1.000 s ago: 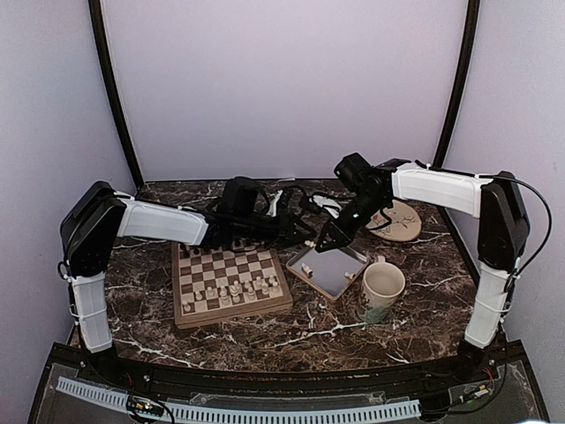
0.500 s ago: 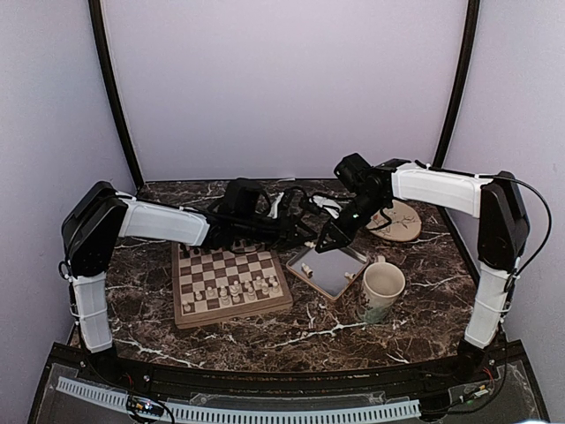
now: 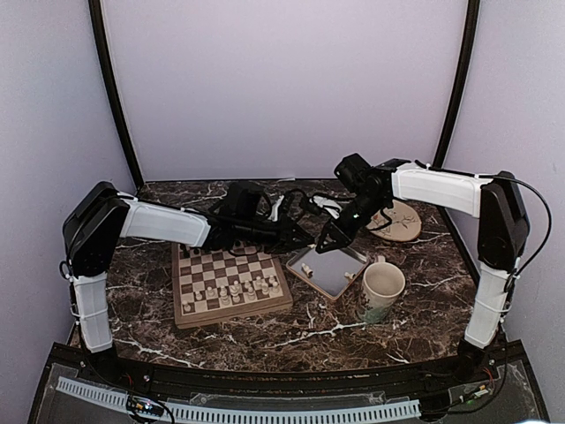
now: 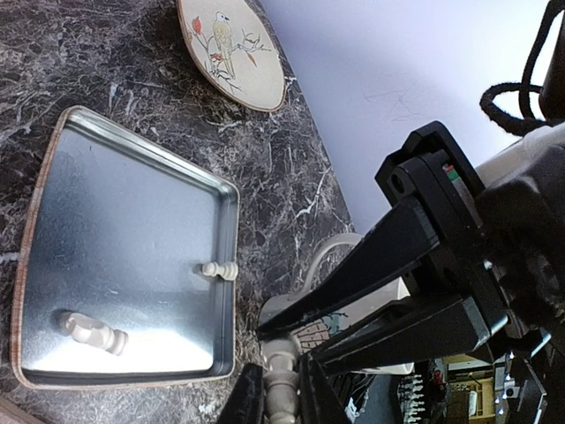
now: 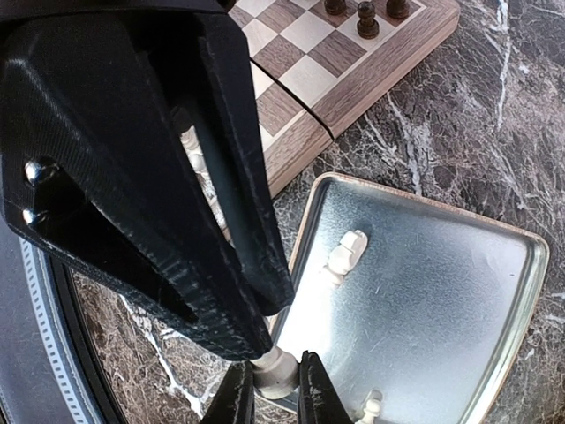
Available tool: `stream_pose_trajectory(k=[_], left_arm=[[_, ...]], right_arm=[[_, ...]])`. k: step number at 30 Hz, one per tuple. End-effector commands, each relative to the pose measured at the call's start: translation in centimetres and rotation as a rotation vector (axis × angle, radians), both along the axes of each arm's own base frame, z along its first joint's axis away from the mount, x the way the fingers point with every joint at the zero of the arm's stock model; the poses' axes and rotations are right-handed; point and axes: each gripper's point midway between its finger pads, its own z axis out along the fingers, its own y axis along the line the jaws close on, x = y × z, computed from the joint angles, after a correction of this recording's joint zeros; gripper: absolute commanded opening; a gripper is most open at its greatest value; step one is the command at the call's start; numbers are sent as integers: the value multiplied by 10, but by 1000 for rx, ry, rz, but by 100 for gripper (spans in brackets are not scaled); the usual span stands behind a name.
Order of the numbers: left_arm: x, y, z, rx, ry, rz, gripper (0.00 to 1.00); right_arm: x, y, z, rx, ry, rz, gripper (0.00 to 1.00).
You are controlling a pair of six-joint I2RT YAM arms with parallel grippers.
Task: Set up the chess pieces on the board
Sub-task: Pass from the right arm to the left, then place the bishop on c1.
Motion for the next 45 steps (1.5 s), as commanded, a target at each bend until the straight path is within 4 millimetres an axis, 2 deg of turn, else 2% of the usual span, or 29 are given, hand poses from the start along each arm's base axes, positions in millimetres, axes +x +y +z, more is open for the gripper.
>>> stream_pose_trajectory(k=[1, 7, 13, 16, 22, 28, 36, 39, 42, 45], left_arm=[[-10, -4, 4, -21, -4, -38, 12], [-10, -4, 7, -20, -18, -41, 7], [-12, 12, 18, 124, -111, -70, 7], [-17, 35, 28, 274, -192, -93, 7], [-37, 97, 44, 561, -283, -130, 7], [-61, 158, 43, 791, -269, -135, 7], [-98, 206, 39, 942, -187, -198, 7], [-111, 224, 29, 1005, -130, -211, 7], [-124, 240, 7, 1078, -56, -236, 7], [-131, 246, -15, 1115, 1, -252, 7]], right_arm=[[5, 7, 15, 41, -39, 1, 7], [5, 8, 16, 47, -42, 5, 8], [-4, 0, 29, 74, -57, 43, 30], [-10, -10, 33, 83, -77, 57, 37], [-18, -29, 19, 109, -87, 69, 38], [-21, -32, 5, 134, -76, 94, 38], [-24, -35, -4, 118, -65, 106, 38], [-26, -37, -6, 112, -66, 110, 38], [-26, -37, -7, 110, -64, 112, 38], [-27, -36, -7, 114, -54, 116, 38]])
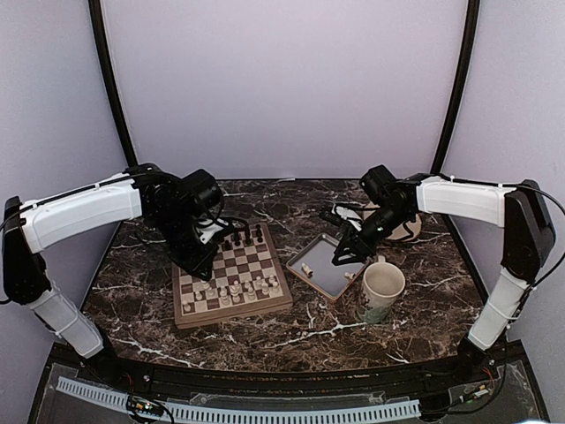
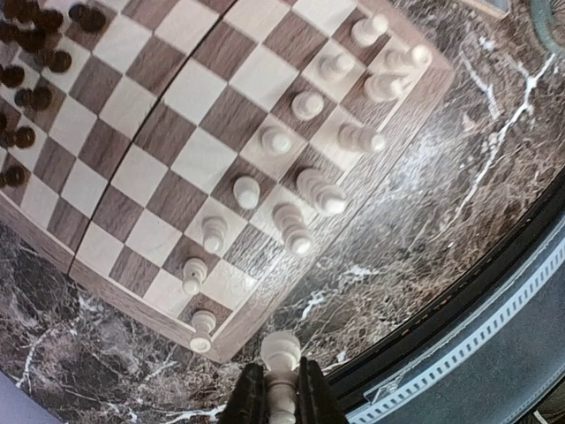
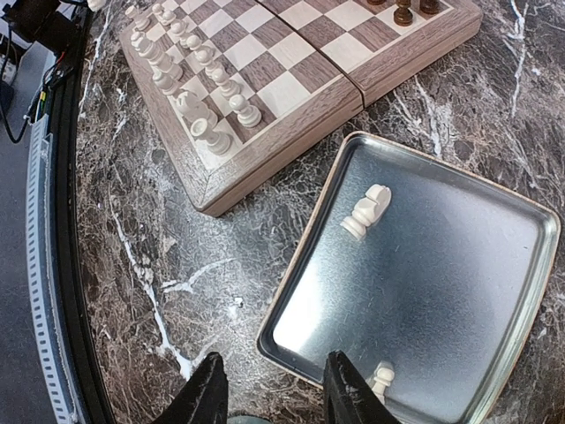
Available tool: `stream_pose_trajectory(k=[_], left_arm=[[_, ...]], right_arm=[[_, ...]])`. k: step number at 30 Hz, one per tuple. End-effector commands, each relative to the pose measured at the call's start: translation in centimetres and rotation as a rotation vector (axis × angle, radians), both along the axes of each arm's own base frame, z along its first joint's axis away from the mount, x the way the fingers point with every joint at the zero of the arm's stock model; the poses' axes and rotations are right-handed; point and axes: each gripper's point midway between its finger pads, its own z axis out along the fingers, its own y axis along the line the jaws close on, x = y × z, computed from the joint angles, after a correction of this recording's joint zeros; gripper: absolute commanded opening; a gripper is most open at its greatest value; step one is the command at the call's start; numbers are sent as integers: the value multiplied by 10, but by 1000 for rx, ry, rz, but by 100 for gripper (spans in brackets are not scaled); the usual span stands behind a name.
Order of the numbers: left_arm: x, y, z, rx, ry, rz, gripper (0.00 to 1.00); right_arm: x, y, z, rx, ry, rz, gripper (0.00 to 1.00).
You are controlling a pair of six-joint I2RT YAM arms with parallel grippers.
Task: Set up the chess pieces on the board
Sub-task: Place the bishop on c1.
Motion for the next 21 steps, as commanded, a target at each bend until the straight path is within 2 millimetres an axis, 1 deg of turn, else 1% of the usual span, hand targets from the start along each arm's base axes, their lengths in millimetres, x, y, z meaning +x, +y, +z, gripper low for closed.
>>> stream_pose_trajectory(k=[1, 5, 12, 17, 21], left_arm=[[-21, 24, -29, 113, 91, 16, 7], [-14, 15, -43, 90, 86, 30, 7], [-4, 5, -56, 72, 69, 40, 7], [-5, 6, -70, 71, 67, 47, 7], [-6, 7, -76, 72, 71, 59, 7]], right_arm=[[-1, 3, -1, 19, 10, 20, 38], [-2, 2, -3, 17, 16, 20, 38], [-2, 2, -6, 11, 21, 19, 38], [-2, 2, -8, 9, 27, 20, 38], [-2, 2, -9, 7, 32, 20, 38]])
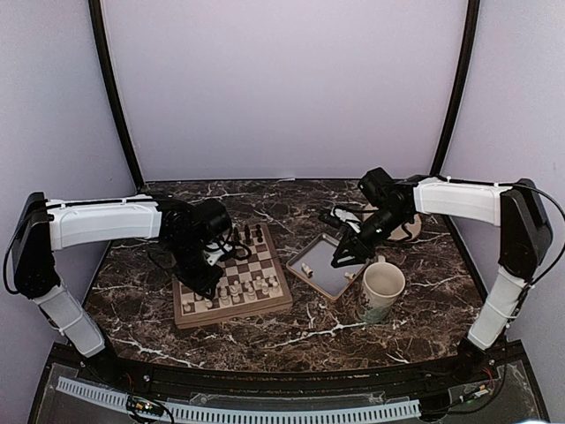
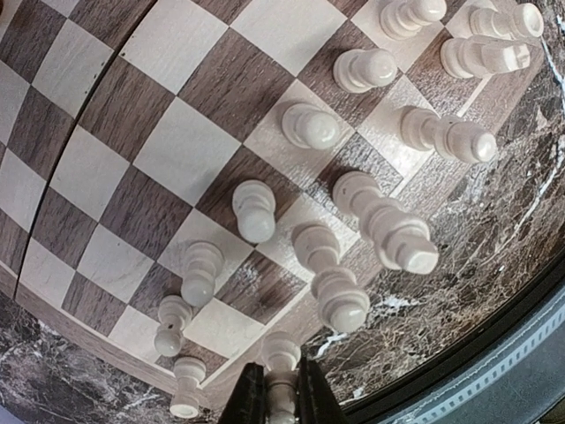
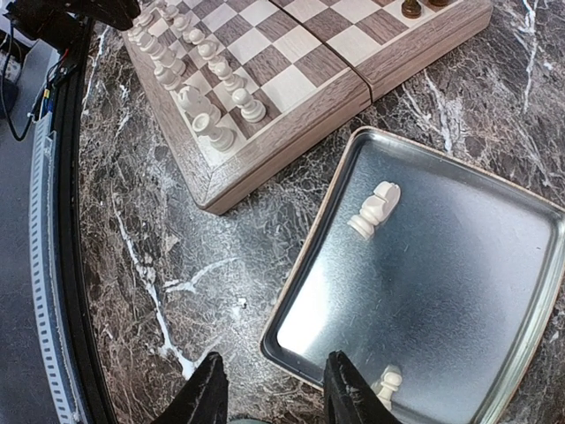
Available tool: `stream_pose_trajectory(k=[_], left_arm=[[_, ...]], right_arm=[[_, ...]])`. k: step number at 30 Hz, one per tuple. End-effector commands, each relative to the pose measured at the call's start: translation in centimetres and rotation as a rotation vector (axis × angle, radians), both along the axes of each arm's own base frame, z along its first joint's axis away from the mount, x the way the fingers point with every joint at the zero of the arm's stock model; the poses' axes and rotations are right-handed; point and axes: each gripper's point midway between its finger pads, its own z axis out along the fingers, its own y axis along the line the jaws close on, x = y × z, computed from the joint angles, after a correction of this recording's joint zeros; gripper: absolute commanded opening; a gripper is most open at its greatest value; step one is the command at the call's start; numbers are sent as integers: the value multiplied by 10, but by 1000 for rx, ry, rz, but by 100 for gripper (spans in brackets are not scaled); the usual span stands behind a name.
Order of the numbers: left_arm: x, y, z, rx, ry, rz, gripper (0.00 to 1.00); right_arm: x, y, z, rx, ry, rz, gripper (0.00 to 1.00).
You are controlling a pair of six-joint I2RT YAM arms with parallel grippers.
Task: Set up the chess pieces on the board
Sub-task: Place the bishop on c1.
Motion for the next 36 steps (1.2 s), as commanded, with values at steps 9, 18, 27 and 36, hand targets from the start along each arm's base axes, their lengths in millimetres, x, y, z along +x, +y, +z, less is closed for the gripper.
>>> stream_pose_trajectory(k=[9, 18, 27, 36], left_arm=[[6, 1, -16, 7, -36, 38, 7], [8, 4, -19, 21, -51, 48, 10], [8, 2, -22, 15, -44, 51, 14], [5, 5, -16, 18, -42, 58, 23]], right_arm=[[-1, 1, -6, 1, 17, 12, 38], [-1, 1, -7, -3, 23, 14, 38], [-1, 1, -10, -6, 32, 14, 38], [-1, 2, -7, -2, 35, 16, 38]])
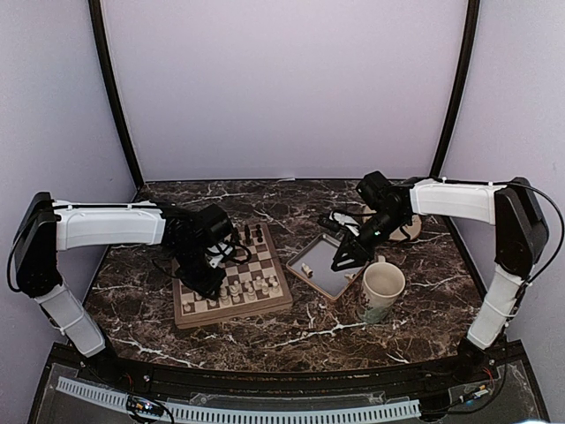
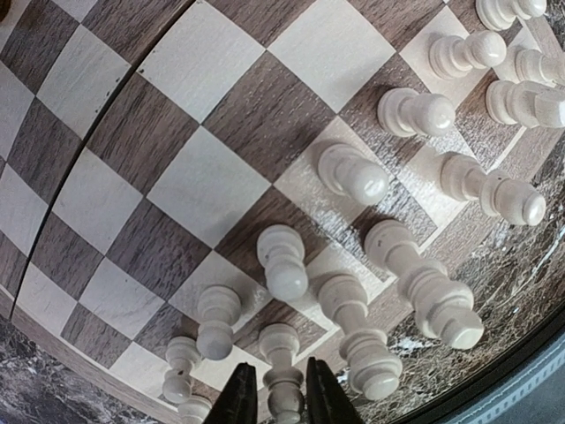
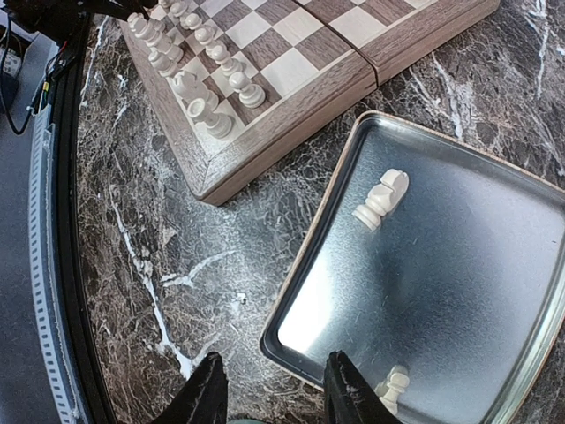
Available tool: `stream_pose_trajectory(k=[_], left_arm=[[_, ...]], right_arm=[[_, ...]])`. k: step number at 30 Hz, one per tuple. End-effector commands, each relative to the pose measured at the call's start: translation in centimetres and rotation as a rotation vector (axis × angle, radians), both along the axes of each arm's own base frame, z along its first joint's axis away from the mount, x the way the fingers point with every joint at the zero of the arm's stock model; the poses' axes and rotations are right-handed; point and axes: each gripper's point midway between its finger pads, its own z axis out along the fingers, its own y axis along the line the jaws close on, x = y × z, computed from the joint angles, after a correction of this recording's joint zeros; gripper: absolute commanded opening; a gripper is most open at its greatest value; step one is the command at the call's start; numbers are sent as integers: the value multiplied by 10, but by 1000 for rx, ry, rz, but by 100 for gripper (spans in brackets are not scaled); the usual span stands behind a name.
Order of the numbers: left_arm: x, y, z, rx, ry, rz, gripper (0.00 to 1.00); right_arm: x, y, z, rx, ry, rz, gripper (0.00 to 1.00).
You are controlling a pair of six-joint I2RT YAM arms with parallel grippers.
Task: Set up the chess pieces on the board
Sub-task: Place the bishop on c1.
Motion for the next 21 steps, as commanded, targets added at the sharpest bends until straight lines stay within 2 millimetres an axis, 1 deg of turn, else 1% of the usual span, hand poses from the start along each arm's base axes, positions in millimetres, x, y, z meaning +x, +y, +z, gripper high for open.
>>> stream_pose_trajectory(k=[1, 5, 8, 10, 13, 19, 21], left_arm=[[-7, 6, 6, 9, 8, 7, 25], [-5, 7, 23, 2, -15, 16, 26], [2, 14, 44, 16, -76, 23, 27], [12, 14, 61, 10, -139, 29, 31], [24, 9, 78, -25, -209, 45, 34], [38, -4, 89, -93, -275, 77, 36], [43, -7, 96, -113, -302, 92, 37]], right_arm=[[1, 3, 5, 16, 5, 7, 38], [5, 4, 11, 14, -5, -5, 38], [18, 6, 13, -3, -33, -52, 37], [27, 9, 9, -38, -51, -88, 37], [36, 14, 0, -97, -73, -111, 36], [51, 29, -19, -218, -145, -167, 36], [55, 35, -25, -254, -171, -189, 36]])
